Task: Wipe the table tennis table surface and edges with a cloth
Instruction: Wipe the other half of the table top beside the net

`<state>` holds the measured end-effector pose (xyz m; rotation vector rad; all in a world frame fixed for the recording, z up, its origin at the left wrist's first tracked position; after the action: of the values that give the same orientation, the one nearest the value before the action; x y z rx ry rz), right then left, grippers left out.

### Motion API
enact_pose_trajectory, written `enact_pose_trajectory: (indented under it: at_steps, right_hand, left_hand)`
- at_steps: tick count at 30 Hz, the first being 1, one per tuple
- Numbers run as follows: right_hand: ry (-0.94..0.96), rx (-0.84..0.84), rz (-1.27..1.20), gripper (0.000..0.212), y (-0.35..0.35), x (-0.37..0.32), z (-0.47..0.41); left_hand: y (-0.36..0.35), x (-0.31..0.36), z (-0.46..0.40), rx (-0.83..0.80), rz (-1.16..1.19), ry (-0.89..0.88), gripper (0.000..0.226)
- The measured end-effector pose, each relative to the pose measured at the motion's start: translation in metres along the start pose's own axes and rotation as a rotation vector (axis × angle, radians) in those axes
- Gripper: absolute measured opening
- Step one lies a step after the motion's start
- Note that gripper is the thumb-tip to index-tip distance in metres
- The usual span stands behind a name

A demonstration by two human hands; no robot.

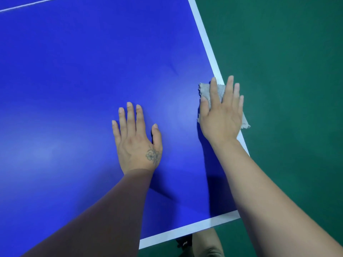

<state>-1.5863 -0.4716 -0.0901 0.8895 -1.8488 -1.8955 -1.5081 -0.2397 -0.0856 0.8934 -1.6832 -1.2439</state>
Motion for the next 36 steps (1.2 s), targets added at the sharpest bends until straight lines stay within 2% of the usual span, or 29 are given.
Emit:
enact_pose_trajectory:
  at_steps: [4,8,12,16,23,26,31,33,36]
  right_hand:
    - [0.137,0.005,0.013,0.062,0.003,-0.028,0.017]
    - [0.314,-0.069,-0.018,0.059,0.008,-0.026,0.083]
    - [0.244,-0.106,0.030,0.057,0.019,0.028,0.131]
    - [0.159,-0.110,0.049,0.056,0.027,0.069,0.131]
    - [0.061,-0.031,0.039,0.063,0.011,0.037,0.067]
    - [0.110,-0.025,0.043,0.061,0.011,0.017,0.079]
    - [0.348,-0.108,-0.021,0.058,0.015,0.011,0.163]
    - [0.363,-0.126,0.001,0.056,0.021,0.031,0.193]
    - [0.283,-0.116,0.042,0.055,0.032,0.071,0.210]
  left_hand:
    - [-0.001,0.001,0.001,-0.003,-0.010,-0.002,0.069]
    - [0.000,0.001,0.001,-0.004,-0.013,-0.004,0.069]
    - [-0.001,0.001,0.001,-0.017,-0.030,0.001,0.070]
    - [0.000,0.000,0.002,-0.018,-0.022,0.008,0.071]
    - [0.002,0.002,0.003,-0.013,-0.027,0.007,0.071]
    - [0.001,0.001,0.003,-0.010,-0.022,0.009,0.071]
    - [0.002,0.000,0.003,-0.003,-0.021,0.011,0.070]
    - [0.001,0.000,0.003,-0.006,-0.018,0.011,0.071]
    - [0.000,0.000,0.002,-0.002,-0.002,0.001,0.070]
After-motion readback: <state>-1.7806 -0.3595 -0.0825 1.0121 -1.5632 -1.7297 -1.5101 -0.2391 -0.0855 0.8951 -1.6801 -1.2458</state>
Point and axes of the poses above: each hand's wrist, its own z-axis away from the middle knuckle, its own y-axis out of the back of the hand, x = y × z, the point moved 6 cm from there along -z, towards the middle knuckle, and after that the axes turned 4 degrees about x, right-handed, at the moved point
